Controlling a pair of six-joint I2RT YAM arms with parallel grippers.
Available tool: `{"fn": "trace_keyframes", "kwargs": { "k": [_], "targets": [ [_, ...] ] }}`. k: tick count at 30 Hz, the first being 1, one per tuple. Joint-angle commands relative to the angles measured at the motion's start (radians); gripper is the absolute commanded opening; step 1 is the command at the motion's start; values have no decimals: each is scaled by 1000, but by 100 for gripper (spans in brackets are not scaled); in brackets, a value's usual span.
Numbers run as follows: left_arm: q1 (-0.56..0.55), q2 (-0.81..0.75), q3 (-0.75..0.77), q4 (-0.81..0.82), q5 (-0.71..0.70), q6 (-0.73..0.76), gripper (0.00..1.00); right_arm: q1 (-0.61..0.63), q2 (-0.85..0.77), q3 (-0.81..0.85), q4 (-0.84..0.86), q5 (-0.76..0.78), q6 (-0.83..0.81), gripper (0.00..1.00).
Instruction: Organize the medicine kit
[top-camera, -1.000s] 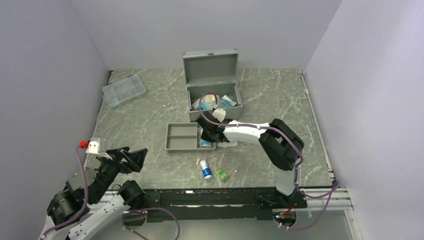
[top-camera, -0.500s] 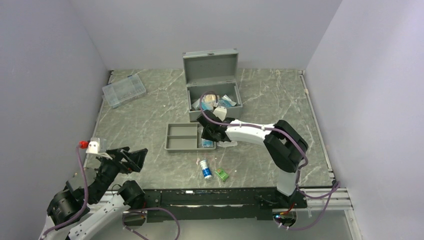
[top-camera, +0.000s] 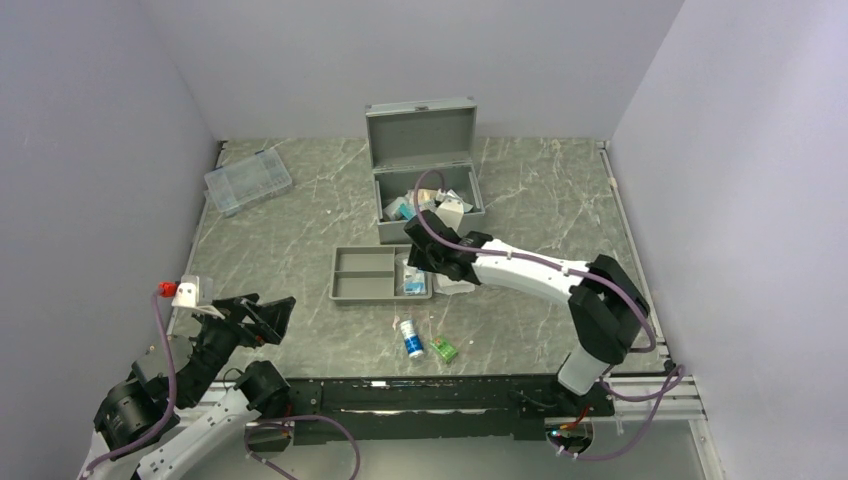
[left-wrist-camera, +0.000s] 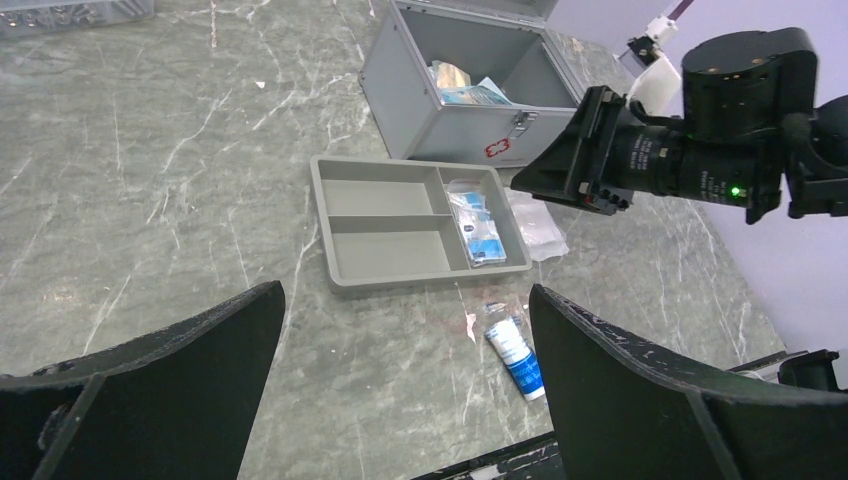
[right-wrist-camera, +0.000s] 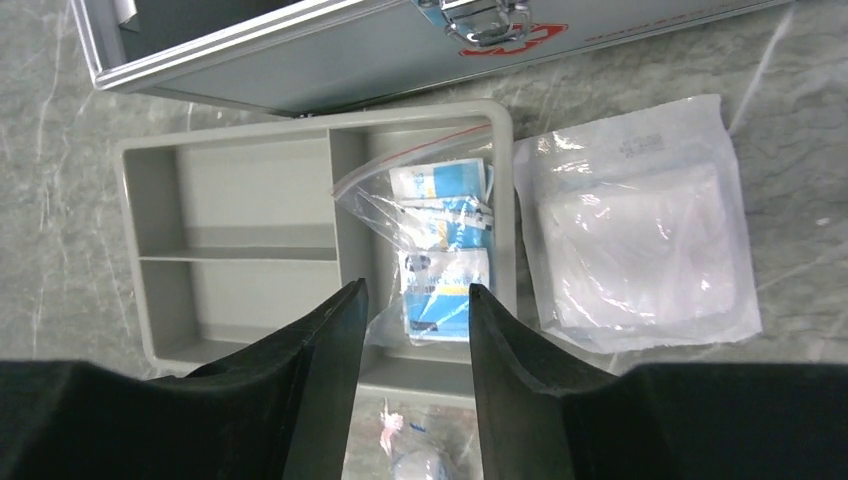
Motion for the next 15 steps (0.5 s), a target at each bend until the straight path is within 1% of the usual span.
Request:
{"fn": "trace_keyframes", "kwargs": {
  "k": [1, 6, 15],
  "targets": [
    [-2, -30, 8, 36, 12, 18, 99, 0, -109, -57, 6, 28, -78, 46],
    [-2, -30, 8, 37, 8, 18, 99, 1, -264, -198, 75, -53, -171, 51],
    [-2, -19, 9, 35, 3, 15, 100, 5, -405, -282, -53, -238, -322, 58]
  ]
}}
